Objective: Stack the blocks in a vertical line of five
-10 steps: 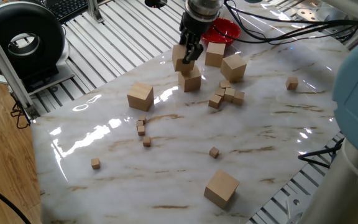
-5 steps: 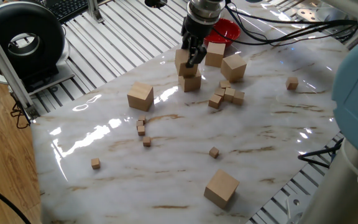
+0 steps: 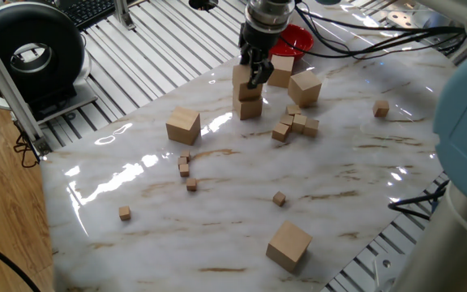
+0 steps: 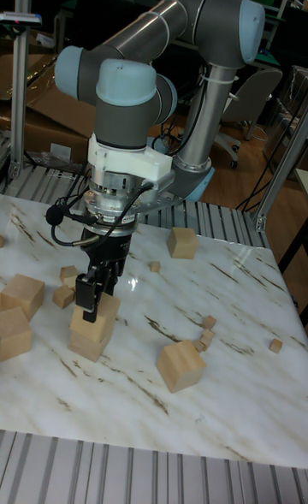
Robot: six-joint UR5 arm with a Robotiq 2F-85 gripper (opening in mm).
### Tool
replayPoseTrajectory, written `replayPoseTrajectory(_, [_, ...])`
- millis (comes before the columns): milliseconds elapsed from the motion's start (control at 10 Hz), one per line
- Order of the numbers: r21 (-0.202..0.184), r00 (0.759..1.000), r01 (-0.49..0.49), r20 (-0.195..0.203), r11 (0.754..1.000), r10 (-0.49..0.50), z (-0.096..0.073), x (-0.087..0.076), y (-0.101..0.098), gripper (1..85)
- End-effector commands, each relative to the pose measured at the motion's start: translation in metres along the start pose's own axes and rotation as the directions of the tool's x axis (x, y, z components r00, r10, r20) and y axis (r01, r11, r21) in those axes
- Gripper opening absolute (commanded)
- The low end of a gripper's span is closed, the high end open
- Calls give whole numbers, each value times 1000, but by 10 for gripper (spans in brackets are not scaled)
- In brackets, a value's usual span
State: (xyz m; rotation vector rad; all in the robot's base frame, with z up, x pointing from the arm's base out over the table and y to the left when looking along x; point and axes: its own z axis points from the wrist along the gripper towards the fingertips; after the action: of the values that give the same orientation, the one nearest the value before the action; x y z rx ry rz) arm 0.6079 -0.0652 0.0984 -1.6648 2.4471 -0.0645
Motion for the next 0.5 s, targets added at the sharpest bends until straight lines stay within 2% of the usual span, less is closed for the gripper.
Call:
replayPoseTrajectory(0, [6, 999, 36, 7, 999, -36, -2, -2, -2, 13])
replayPoseTrajectory(400, [-25, 996, 83, 19, 996, -83, -11, -4, 7, 10])
